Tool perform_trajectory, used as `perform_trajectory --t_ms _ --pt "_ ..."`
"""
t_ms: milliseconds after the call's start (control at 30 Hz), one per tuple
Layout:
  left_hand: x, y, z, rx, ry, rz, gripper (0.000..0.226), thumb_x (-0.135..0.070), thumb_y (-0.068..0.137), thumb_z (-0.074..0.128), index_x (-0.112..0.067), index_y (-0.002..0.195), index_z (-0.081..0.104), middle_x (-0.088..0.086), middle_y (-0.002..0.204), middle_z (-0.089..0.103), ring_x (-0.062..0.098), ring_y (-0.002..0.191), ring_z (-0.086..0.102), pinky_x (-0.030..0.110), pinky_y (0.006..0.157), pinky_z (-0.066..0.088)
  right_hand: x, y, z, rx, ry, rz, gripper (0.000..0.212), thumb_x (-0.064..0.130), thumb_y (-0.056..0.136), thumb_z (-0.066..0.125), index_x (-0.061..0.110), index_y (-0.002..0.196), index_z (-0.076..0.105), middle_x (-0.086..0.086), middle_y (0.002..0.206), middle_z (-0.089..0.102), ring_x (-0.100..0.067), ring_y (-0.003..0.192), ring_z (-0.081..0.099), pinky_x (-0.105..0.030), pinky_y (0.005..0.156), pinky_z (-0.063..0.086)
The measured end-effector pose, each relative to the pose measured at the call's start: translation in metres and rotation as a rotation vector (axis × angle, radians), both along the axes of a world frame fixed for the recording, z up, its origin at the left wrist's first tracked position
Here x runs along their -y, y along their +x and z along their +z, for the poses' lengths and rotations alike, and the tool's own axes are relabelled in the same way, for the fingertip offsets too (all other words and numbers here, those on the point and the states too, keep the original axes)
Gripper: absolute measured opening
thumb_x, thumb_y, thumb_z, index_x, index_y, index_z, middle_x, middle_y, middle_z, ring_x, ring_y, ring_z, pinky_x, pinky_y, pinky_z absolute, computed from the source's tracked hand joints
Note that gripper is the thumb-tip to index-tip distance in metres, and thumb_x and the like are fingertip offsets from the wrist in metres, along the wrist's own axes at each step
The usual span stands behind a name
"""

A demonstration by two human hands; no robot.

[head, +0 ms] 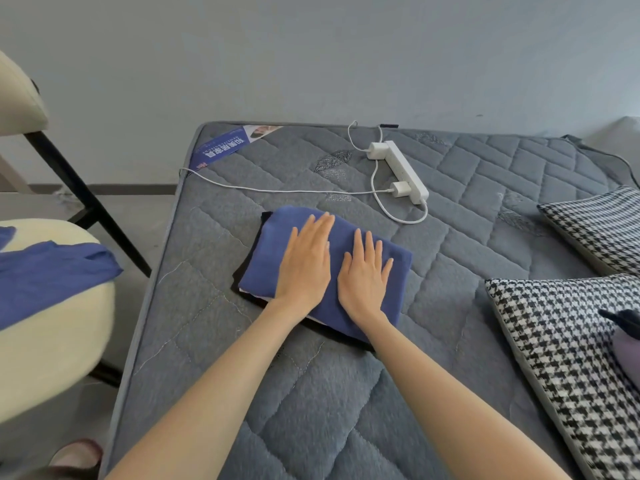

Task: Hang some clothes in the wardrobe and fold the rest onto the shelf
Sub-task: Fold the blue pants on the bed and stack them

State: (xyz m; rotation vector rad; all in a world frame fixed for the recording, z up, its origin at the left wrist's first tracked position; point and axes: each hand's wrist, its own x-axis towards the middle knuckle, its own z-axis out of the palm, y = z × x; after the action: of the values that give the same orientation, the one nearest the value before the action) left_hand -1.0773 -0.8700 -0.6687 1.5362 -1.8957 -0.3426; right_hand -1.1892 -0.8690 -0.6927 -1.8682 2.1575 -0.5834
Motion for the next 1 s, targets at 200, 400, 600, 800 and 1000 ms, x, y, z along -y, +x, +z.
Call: perform_trajectory --t_ms 200,400,600,800,1000 --pt "0.018 0.014 -0.04 0.448 0.169 0.001 0.05 -0.038 0.103 0.02 -0.026 0.152 0.015 -0.004 0.161 0.008 0.024 0.148 0.0 0.041 0.119 -0.002 -0.001 -0.004 -0.02 -0.042 -0.012 -0.069 0.051 0.037 0.103 0.026 0.035 0.152 0.013 0.003 0.162 0.006 -0.021 0.149 -0.004 -0.05 0.118 -0.007" --pt "0.028 0.035 -0.057 0.359 0.208 0.065 0.054 -0.051 0.097 0.032 -0.039 0.149 0.022 -0.001 0.16 0.01 0.028 0.148 0.002 0.054 0.116 0.007 0.003 -0.006 -0.026 0.001 0.021 -0.085 0.053 0.046 0.1 0.029 0.044 0.15 0.014 0.007 0.162 0.004 -0.023 0.149 -0.006 -0.06 0.115 0.002" --pt "0.033 0.036 -0.059 0.298 0.214 0.087 0.053 -0.047 0.098 0.033 -0.036 0.149 0.023 0.002 0.16 0.013 0.026 0.147 0.006 0.05 0.117 0.01 0.008 -0.008 -0.031 0.088 0.058 -0.11 0.052 0.052 0.098 0.029 0.048 0.148 0.016 0.01 0.161 0.001 -0.03 0.148 -0.009 -0.062 0.113 0.019" --pt "0.026 0.044 -0.05 0.319 0.285 0.118 0.053 -0.047 0.1 0.022 -0.035 0.151 0.012 0.0 0.161 0.005 0.023 0.148 0.002 0.047 0.118 0.004 0.004 -0.013 -0.023 0.089 0.117 -0.066 0.054 0.052 0.099 0.026 0.046 0.15 0.01 0.009 0.161 -0.005 -0.034 0.147 -0.012 -0.062 0.113 0.016" --pt "0.008 0.071 -0.03 0.444 0.42 0.099 0.053 -0.048 0.101 0.011 -0.037 0.151 0.0 -0.006 0.161 -0.001 0.021 0.148 -0.002 0.047 0.118 0.003 -0.003 -0.019 -0.001 -0.065 0.261 0.009 0.055 0.052 0.101 0.02 0.042 0.152 0.0 0.004 0.162 -0.008 -0.036 0.146 -0.012 -0.062 0.115 0.002"
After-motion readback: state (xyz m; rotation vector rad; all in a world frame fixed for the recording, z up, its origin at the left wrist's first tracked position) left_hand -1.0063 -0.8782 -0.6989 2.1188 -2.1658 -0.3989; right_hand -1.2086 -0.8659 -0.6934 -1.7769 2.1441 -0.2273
